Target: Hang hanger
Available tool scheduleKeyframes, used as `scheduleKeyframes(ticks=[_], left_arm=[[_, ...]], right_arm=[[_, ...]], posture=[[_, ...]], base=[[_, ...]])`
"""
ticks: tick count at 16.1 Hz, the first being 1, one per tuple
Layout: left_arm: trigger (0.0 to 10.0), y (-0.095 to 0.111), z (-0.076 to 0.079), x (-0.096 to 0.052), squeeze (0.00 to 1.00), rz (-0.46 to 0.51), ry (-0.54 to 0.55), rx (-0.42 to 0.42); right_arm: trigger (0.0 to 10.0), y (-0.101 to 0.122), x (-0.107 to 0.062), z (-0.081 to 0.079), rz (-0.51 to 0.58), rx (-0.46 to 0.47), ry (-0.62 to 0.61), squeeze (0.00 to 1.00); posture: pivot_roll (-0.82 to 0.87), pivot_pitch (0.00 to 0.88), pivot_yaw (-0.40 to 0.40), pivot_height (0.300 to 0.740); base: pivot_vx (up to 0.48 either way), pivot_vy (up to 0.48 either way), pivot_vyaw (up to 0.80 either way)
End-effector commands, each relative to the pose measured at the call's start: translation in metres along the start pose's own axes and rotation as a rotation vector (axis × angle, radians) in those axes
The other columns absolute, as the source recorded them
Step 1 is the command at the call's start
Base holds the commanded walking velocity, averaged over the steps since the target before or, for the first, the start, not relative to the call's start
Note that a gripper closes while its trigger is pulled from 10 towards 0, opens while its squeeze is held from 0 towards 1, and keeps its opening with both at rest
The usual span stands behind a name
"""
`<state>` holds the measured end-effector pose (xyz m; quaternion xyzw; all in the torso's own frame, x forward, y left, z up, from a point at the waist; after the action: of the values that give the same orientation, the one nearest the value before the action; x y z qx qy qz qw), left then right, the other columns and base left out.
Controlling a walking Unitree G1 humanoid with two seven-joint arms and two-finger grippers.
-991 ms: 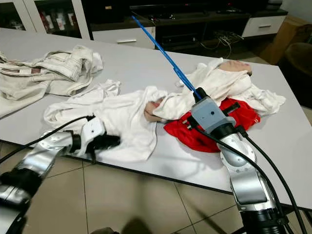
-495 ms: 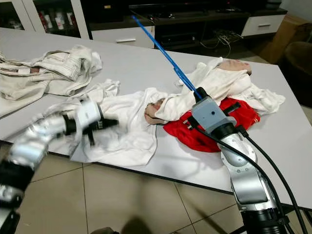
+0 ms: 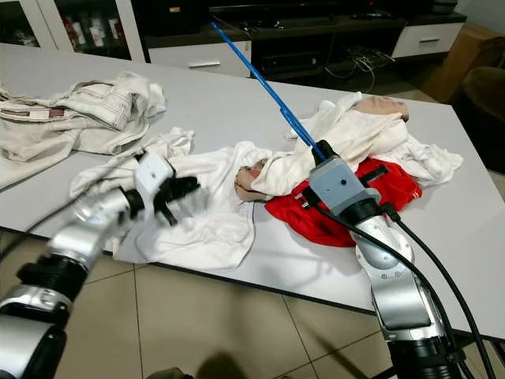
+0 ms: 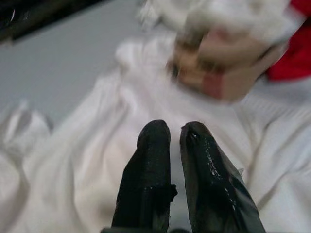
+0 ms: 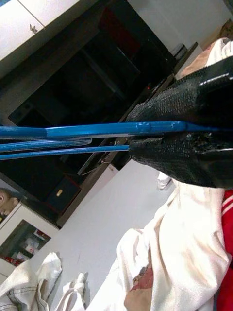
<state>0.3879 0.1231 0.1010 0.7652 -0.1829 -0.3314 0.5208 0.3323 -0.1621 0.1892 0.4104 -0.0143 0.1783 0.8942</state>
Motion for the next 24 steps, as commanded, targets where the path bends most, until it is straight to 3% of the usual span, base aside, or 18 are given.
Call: scheduleKeyframes(ticks=[1, 6, 7, 13, 20, 22, 23, 24], left_arm=[[10.0, -0.008, 0.000, 0.002, 0.00, -0.039, 0.019, 0.004], [10.0, -0.030, 0.008, 0.003, 0.00, -0.147, -0.015, 0.019], [10.0, -0.040, 0.013, -0.001, 0.00, -0.207, -0.069, 0.040], [10.0, -0.053, 0.032, -0.021, 0.00, -0.294, -0.267, 0.100], [10.0, -0.005, 0.033, -0.034, 0.00, -0.154, -0.338, 0.126], [10.0, 0.021, 0.007, -0.023, 0.00, -0.036, -0.164, 0.148], [10.0, 0.021, 0.007, -0.023, 0.00, -0.036, -0.164, 0.148], [10.0, 0.030, -0.012, -0.018, 0.00, -0.001, -0.043, 0.118]], right_arm=[[10.0, 0.003, 0.002, 0.002, 0.010, -0.004, -0.009, 0.00], [10.0, 0.003, 0.003, 0.002, 0.012, -0.003, -0.008, 0.00], [10.0, 0.003, 0.004, 0.001, 0.014, -0.003, -0.007, 0.00], [10.0, 0.003, 0.004, 0.001, 0.016, -0.003, -0.006, 0.00], [10.0, 0.002, 0.003, 0.003, 0.013, -0.007, -0.007, 0.00], [10.0, 0.003, 0.004, 0.003, 0.014, -0.005, -0.009, 0.00], [10.0, 0.003, 0.004, 0.003, 0.014, -0.005, -0.009, 0.00], [10.0, 0.003, 0.004, 0.002, 0.015, -0.004, -0.010, 0.00]], posture=[[-0.01, 0.000, 0.006, 0.723], [-0.01, 0.000, 0.006, 0.723], [-0.01, 0.000, 0.007, 0.723], [0.00, 0.000, 0.008, 0.723], [0.00, 0.000, 0.003, 0.723], [0.00, 0.000, 0.005, 0.723], [0.00, 0.000, 0.005, 0.723], [0.00, 0.000, 0.009, 0.723]], base=[[0.000, 0.000, 0.00], [0.000, 0.000, 0.00], [0.000, 0.000, 0.00], [0.000, 0.000, 0.00], [0.000, 0.000, 0.00], [0.000, 0.000, 0.00], [0.000, 0.000, 0.00], [0.000, 0.000, 0.00]])
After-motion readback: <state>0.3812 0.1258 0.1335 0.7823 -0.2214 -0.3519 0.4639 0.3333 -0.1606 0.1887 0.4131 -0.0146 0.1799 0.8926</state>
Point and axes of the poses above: a point about 5 cm out from each wrist's last joint towards the gripper, its own x axis pointing out of the wrist towards the gripper, its own y axis along the axis of the wrist's last joint, z = x × y, the point moved 5 cm from there along x, pointing out of the wrist towards the gripper, and after that the axes turned 3 degrees about -x, right-handed, at the moved point
